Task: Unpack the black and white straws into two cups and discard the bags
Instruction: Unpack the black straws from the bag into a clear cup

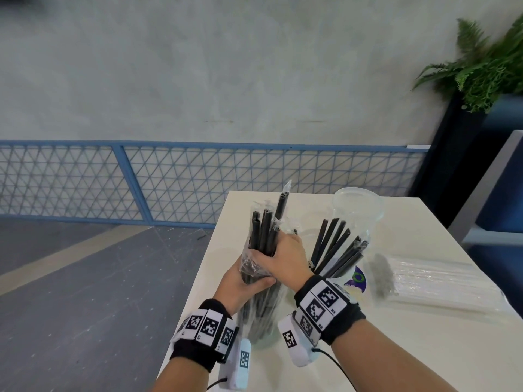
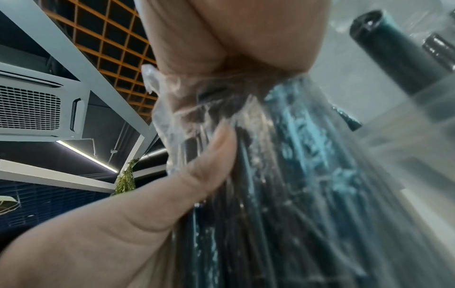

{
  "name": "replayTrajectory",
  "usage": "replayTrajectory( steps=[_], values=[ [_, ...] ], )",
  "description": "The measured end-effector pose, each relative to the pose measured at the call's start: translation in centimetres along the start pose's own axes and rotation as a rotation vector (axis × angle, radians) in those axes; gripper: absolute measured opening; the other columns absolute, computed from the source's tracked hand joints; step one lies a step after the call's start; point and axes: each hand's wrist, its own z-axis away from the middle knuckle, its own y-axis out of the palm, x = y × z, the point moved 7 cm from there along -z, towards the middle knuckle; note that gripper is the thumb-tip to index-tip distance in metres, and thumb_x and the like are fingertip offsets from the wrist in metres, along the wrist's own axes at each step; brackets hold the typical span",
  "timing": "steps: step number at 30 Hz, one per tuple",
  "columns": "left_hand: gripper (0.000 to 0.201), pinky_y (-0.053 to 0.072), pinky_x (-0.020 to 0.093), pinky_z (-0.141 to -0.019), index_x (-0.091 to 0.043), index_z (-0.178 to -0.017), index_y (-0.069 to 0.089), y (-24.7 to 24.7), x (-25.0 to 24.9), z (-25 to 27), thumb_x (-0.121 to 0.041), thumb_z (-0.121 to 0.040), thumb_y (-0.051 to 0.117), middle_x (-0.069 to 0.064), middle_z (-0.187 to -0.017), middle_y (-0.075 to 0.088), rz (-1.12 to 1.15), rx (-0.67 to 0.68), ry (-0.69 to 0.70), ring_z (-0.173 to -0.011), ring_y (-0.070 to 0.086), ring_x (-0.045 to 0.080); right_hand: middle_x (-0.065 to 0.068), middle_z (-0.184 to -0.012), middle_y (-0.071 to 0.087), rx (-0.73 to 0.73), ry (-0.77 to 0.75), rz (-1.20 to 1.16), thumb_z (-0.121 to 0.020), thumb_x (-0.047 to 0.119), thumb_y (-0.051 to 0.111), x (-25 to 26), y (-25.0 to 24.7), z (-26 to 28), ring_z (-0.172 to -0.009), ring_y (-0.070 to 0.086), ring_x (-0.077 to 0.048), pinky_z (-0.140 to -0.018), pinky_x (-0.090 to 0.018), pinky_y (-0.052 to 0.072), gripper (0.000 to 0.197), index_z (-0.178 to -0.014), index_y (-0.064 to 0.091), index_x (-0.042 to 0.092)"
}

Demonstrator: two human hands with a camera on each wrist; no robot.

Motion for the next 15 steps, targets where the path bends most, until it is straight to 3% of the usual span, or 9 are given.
replayTrajectory(
  steps=[3, 6, 7, 9, 10, 11, 12, 14, 15],
  values=[
    [0.040, 0.047, 0.014, -0.088, -0.022, -0.117, 0.053, 0.2, 0.3, 0.1, -0.015, -0.081, 0.068, -0.010, -0.107, 0.065, -0.019, 0.016, -0.017, -0.095, 0.062, -0.008, 0.008, -0.073, 0.062, -0.052, 0.070, -0.173, -0.072, 0.051, 0.053, -1.0, 0.4, -0.2, -0.092, 0.062, -0.024, -0.096, -0.034, 0.042, 0.041, -0.094, 0.060, 0.017],
    [0.029, 0.045, 0.006, -0.079, -0.024, -0.119, 0.051, 0.2, 0.0, 0.6, -0.020, -0.091, 0.055, -0.014, -0.103, 0.065, -0.052, 0.004, -0.031, -0.098, 0.062, -0.003, -0.004, -0.092, 0.070, -0.104, 0.131, -0.363, -0.082, 0.038, 0.062, -1.6, 0.2, -0.7, -0.092, 0.063, -0.022, -0.085, -0.037, 0.051, 0.033, -0.105, 0.060, 0.014],
    [0.023, 0.045, 0.005, -0.074, -0.025, -0.115, 0.052, 0.1, -0.2, 0.7, -0.021, -0.093, 0.051, -0.010, -0.100, 0.066, -0.057, -0.008, -0.027, -0.097, 0.063, 0.004, -0.003, -0.094, 0.068, -0.111, 0.145, -0.417, -0.085, 0.031, 0.062, -1.5, -0.1, -0.8, -0.091, 0.063, -0.020, -0.085, -0.035, 0.051, 0.027, -0.106, 0.059, 0.014],
    [0.021, 0.049, 0.016, -0.066, -0.020, -0.115, 0.056, -0.1, -0.7, 1.0, -0.019, -0.095, 0.047, 0.017, -0.096, 0.069, -0.061, -0.047, -0.019, -0.080, 0.064, 0.021, 0.000, -0.094, 0.065, -0.121, 0.145, -0.511, -0.088, 0.023, 0.061, -1.0, -0.9, -1.2, -0.091, 0.061, -0.016, -0.086, -0.030, 0.049, 0.021, -0.107, 0.057, 0.016],
    [0.024, 0.047, 0.028, -0.070, -0.015, -0.117, 0.057, -0.2, -0.9, 1.1, -0.018, -0.095, 0.047, 0.031, -0.098, 0.064, -0.054, -0.061, -0.027, -0.077, 0.059, 0.031, 0.001, -0.095, 0.064, -0.131, 0.137, -0.541, -0.088, 0.021, 0.061, -0.8, -1.2, -1.4, -0.091, 0.061, -0.015, -0.087, -0.029, 0.048, 0.020, -0.107, 0.057, 0.016],
    [0.025, 0.047, 0.031, -0.074, -0.012, -0.117, 0.057, -0.3, -0.8, 1.1, -0.017, -0.095, 0.047, 0.035, -0.101, 0.061, -0.054, -0.064, -0.034, -0.081, 0.057, 0.034, 0.000, -0.096, 0.065, -0.141, 0.132, -0.567, -0.088, 0.021, 0.060, -0.7, -1.6, -1.7, -0.093, 0.061, -0.016, -0.088, -0.030, 0.049, 0.021, -0.108, 0.056, 0.016],
    [0.023, 0.047, 0.026, -0.074, -0.016, -0.116, 0.057, -0.3, -0.6, 1.0, -0.017, -0.095, 0.047, 0.030, -0.102, 0.064, -0.048, -0.058, -0.032, -0.081, 0.060, 0.030, -0.003, -0.097, 0.066, -0.155, 0.132, -0.589, -0.088, 0.022, 0.061, -0.6, -1.9, -1.9, -0.094, 0.062, -0.019, -0.089, -0.032, 0.049, 0.022, -0.108, 0.057, 0.016],
    [0.018, 0.044, 0.004, -0.071, -0.023, -0.110, 0.055, -0.3, 0.1, 0.7, -0.017, -0.095, 0.047, 0.002, -0.101, 0.067, -0.037, -0.045, -0.034, -0.086, 0.061, 0.010, -0.007, -0.100, 0.068, -0.192, 0.141, -0.636, -0.087, 0.023, 0.062, -0.8, -2.5, -2.4, -0.096, 0.064, -0.022, -0.091, -0.038, 0.051, 0.020, -0.106, 0.058, 0.019],
    [0.017, 0.041, 0.000, -0.071, -0.023, -0.109, 0.054, -0.3, 0.3, 0.6, -0.017, -0.095, 0.047, -0.006, -0.098, 0.064, -0.040, -0.036, -0.050, -0.087, 0.058, 0.003, -0.007, -0.101, 0.069, -0.212, 0.142, -0.657, -0.085, 0.022, 0.064, -0.8, -2.9, -2.5, -0.097, 0.065, -0.022, -0.091, -0.040, 0.052, 0.020, -0.104, 0.059, 0.020]
  ],
)
